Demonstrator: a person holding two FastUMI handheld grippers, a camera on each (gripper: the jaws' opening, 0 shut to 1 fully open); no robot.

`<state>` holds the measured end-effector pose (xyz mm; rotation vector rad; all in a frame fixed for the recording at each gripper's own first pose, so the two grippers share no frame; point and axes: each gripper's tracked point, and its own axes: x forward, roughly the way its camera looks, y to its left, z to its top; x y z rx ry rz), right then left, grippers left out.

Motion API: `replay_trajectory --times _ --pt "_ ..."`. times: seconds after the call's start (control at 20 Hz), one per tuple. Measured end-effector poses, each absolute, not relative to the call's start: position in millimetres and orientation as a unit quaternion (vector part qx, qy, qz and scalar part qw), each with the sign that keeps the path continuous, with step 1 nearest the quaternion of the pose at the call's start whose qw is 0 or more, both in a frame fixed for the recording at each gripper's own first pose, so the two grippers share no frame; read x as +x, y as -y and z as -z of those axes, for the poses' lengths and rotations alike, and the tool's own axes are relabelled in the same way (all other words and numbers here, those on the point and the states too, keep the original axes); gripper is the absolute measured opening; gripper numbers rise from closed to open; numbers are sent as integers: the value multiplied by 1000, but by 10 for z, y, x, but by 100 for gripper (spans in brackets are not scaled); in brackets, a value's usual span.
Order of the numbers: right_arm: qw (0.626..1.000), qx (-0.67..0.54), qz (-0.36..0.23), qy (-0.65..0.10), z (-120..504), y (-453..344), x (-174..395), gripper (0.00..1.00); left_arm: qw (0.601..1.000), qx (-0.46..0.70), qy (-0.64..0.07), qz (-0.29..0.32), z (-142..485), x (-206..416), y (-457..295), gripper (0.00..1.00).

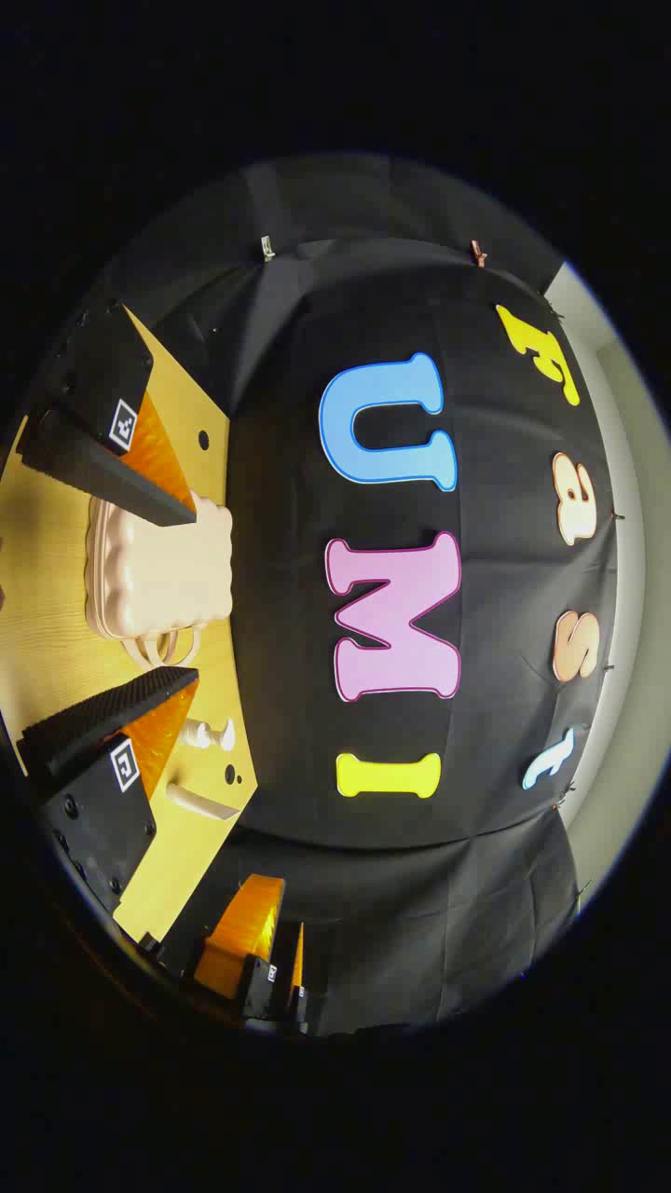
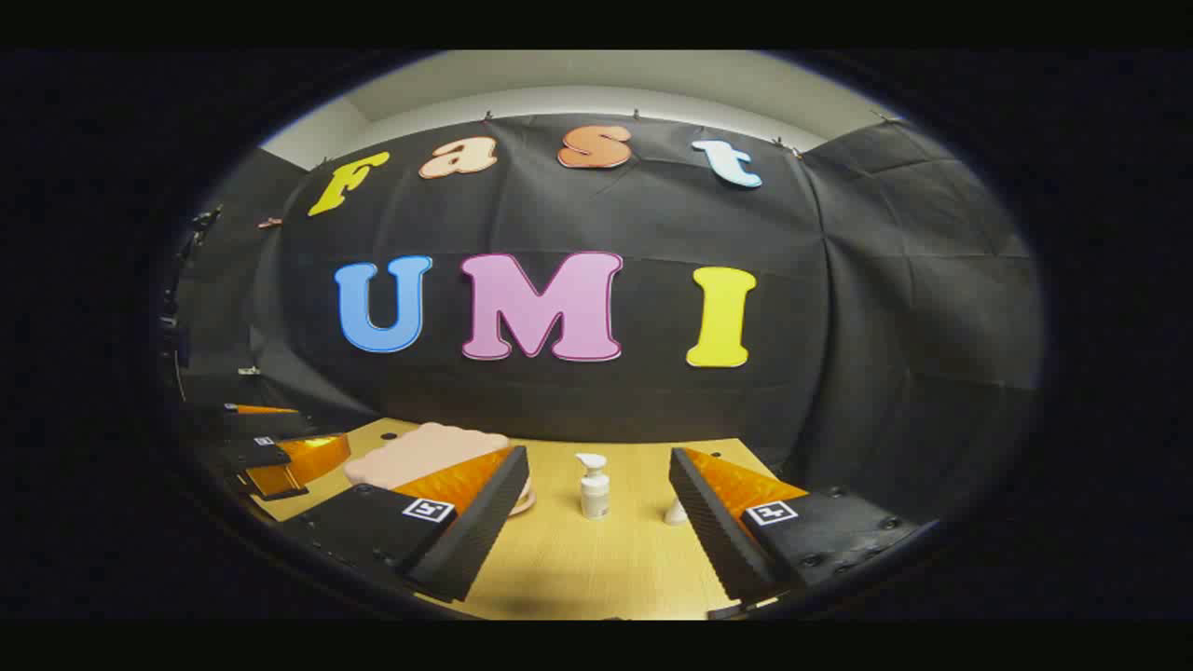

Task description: First open the suitcase, pack the skin care products into it, and then close the suitcase.

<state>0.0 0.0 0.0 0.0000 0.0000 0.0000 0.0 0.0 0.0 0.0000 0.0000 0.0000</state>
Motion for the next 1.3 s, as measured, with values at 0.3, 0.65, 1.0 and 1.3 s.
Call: replay_trajectory --times 0.3,0.65,1.0,1.3 --pt "1000 13 -14 1 1 6 24 97 1000 6 -6 -7 54 12 43 96" --pt "1000 16 -12 -5 69 96 104 97 1000 11 -20 -4 155 70 150 95" --pt "1000 8 -17 -8 99 135 210 97 1000 -1 -25 -3 185 188 212 96" --pt "1000 15 -2 -13 117 376 323 100 998 26 -49 28 400 654 573 96"
